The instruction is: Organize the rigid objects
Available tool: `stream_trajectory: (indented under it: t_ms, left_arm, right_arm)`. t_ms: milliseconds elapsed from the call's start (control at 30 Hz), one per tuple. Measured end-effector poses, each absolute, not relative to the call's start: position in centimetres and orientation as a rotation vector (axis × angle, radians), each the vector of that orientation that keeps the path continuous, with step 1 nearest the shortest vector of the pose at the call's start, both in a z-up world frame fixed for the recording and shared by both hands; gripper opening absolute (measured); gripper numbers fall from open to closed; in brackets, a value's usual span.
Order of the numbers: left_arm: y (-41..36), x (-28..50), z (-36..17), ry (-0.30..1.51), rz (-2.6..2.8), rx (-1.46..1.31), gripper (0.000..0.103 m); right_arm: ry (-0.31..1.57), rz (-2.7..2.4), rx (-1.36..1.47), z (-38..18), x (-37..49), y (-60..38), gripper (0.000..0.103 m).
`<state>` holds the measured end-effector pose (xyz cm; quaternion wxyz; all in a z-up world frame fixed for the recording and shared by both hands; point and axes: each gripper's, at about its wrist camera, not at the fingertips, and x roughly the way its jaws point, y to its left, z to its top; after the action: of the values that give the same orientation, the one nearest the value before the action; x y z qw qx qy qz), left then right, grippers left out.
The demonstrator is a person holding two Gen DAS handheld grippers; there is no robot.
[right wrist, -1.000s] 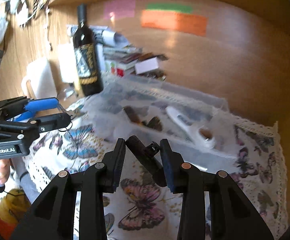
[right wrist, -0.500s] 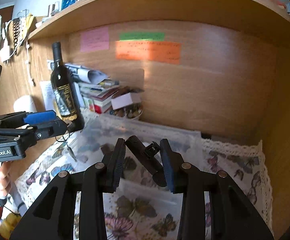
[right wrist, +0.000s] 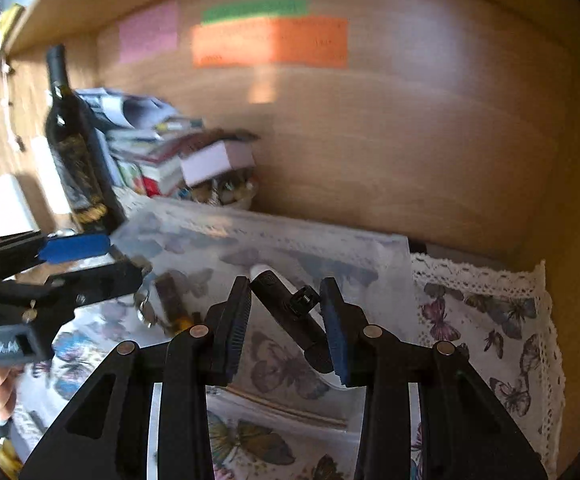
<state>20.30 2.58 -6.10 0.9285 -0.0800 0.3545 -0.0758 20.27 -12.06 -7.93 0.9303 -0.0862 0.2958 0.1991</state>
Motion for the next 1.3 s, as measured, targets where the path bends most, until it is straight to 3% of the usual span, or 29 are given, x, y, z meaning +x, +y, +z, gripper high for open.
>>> stream_trajectory:
  t_ms: [500,633,933,1233,1300]
  left_arm:
    - [1.3,21.7,-9.0,0.788,-0.159,-0.104,0.061]
    - [1.3,21.5,-8.9,0.791,-0.173,-0.110,0.061]
    - [2.2,18.9,-5.9,0.696,-0.142,-0.113,0.062]
    - [2.2,13.0,-1.2,0.493,-0.096,-0.088,0.082]
    - [2.0,11.6,-0.4,0.450,-0.082,-0.076,0.087]
  right_arm:
    - [0.711,0.430,-0.206,-10.7,21.7,-11.0,0.034]
    - [0.713,0.435,-0.193,-10.5,21.5,-11.2,0.049]
    - [0.596,0.412,-0.201,-7.1,18.1,-11.8,0.054]
    - [0.421,0.403,-0.112,-2.6,12.0,-14.3,0.071]
    - [0.389,0.404,-0.081,-1.8,10.7,-15.0,0.079]
